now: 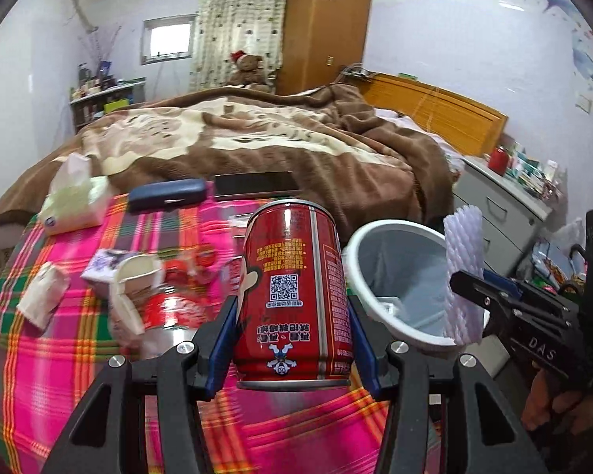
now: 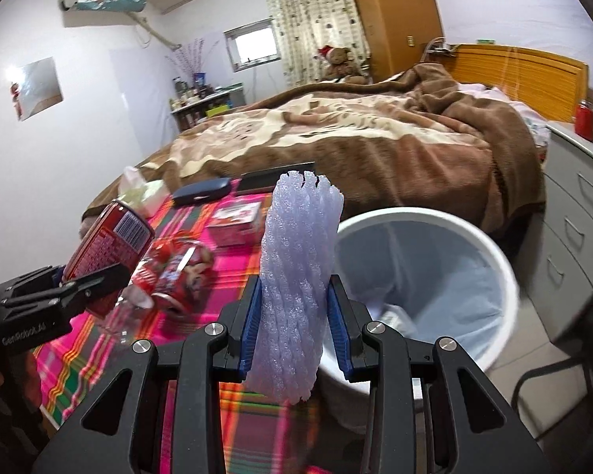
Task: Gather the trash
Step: 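Carry the red can and foam net over the bin and release both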
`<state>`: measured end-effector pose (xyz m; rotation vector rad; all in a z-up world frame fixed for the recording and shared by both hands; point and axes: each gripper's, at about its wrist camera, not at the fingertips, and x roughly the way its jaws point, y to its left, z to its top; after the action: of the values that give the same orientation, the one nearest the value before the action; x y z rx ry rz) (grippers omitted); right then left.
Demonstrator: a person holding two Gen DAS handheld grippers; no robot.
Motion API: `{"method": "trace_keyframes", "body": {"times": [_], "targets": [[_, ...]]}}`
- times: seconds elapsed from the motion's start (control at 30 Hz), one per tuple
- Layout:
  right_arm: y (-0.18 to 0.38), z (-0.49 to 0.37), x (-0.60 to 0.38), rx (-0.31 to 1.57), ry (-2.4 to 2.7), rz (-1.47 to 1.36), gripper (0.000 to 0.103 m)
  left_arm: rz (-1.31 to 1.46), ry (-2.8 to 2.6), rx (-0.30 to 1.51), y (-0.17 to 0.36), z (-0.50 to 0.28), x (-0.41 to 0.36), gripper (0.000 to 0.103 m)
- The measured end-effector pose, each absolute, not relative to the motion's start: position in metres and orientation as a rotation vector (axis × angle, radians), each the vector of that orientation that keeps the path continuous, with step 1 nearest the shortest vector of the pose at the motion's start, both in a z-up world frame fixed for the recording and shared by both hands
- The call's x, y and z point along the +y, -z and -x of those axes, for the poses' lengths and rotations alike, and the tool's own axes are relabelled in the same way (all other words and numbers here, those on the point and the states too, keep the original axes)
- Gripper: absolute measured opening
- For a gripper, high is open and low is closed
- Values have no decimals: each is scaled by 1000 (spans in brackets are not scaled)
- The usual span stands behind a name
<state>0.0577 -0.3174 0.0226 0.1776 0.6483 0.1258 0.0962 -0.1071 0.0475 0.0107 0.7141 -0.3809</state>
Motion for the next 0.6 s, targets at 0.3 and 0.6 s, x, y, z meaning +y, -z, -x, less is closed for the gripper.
{"method": "trace_keyframes", "body": {"times": [0.3, 0.6], "targets": [[-15, -63, -356, 683, -34, -196, 34, -49, 481, 720, -42, -103, -167, 52], [4, -72, -383, 750, 25, -201, 34, -60, 552, 771, -26, -120, -211, 52]]}}
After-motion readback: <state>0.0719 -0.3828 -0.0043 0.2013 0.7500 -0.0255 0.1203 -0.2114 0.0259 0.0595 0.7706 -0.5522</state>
